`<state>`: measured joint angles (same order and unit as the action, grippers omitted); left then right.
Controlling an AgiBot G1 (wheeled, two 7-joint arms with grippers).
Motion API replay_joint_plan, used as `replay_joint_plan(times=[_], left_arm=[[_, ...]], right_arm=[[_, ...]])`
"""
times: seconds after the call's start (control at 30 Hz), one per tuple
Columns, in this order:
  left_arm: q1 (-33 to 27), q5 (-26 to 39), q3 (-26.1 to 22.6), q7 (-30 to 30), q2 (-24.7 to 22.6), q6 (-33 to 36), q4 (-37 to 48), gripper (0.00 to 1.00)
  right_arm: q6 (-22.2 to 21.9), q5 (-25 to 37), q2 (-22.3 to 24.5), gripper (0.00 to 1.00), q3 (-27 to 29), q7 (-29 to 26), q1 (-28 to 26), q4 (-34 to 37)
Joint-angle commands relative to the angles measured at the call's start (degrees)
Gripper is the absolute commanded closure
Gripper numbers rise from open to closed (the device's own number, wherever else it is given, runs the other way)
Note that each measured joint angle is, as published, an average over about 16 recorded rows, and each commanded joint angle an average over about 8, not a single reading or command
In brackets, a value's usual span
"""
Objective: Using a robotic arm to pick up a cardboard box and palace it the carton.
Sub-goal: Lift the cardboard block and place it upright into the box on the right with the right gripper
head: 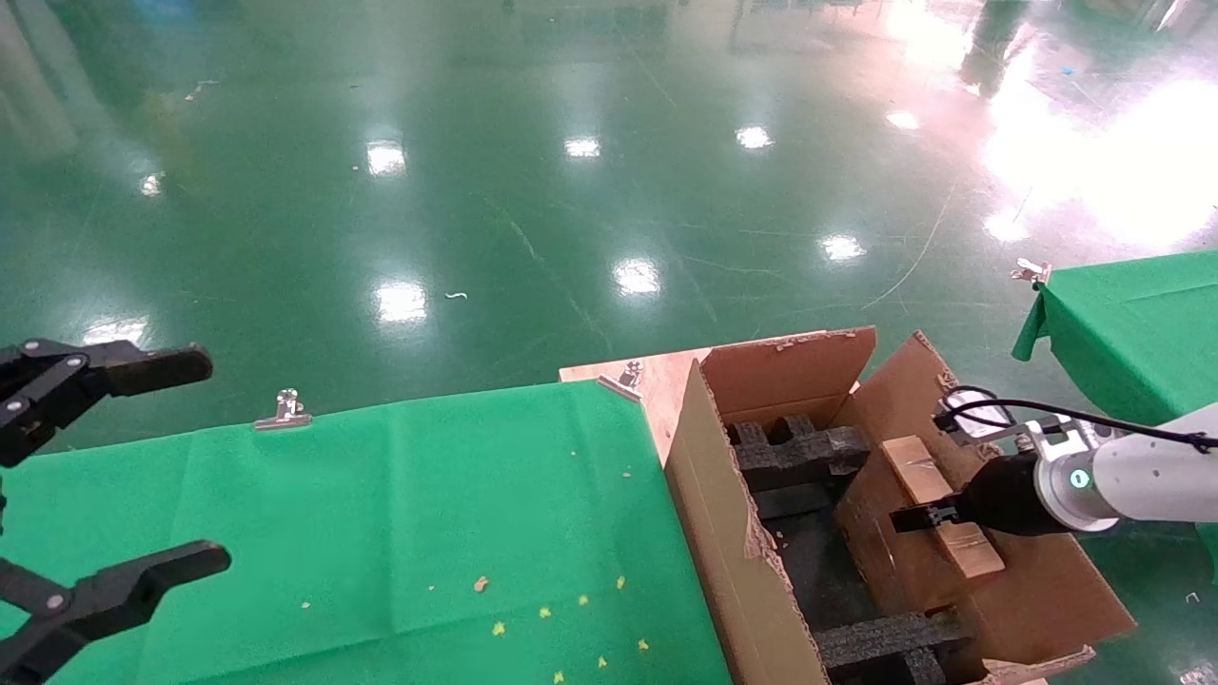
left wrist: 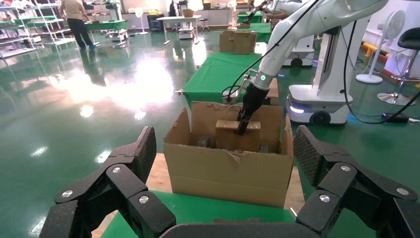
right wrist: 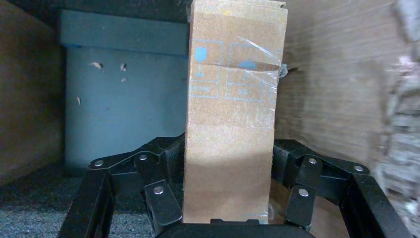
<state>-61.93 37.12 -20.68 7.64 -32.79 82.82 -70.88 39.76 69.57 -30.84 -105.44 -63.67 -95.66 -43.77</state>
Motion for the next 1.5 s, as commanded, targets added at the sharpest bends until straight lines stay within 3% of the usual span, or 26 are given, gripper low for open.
replay_joint_plan(times=[0.03,0.13,0.2,0.4,0.47,1.5], left_arm=[[0.0,0.0,0.0,0.0,0.0,0.0,0.0,0.0],[0.0,0.0,0.0,0.0,0.0,0.0,0.0,0.0],[0.0,0.0,0.0,0.0,0.0,0.0,0.0,0.0],[0.01,-0.01,0.01,0.0,0.0,-0.01,0.01,0.0],[0.02,-0.01,0.01,0.0,0.01,-0.01,0.01,0.0],[0.01,-0.01,0.01,-0.01,0.01,-0.01,0.02,0.0]], right_arm=[[0.17,-0.58,-0.77,1.0,0.16,0.93,0.63,1.17],[0.62,-1.22,-1.67,1.0,0.38,2.04,1.25,2.58],[0.82,-1.52,-2.07,0.92,0.48,2.53,1.53,3.19],[1.25,-2.4,-2.97,0.17,0.82,3.63,2.25,4.65],[1.39,-2.62,-3.16,0.0,0.89,3.84,2.42,4.96],[1.14,-1.48,-1.76,0.0,1.17,3.75,-0.18,2.52]])
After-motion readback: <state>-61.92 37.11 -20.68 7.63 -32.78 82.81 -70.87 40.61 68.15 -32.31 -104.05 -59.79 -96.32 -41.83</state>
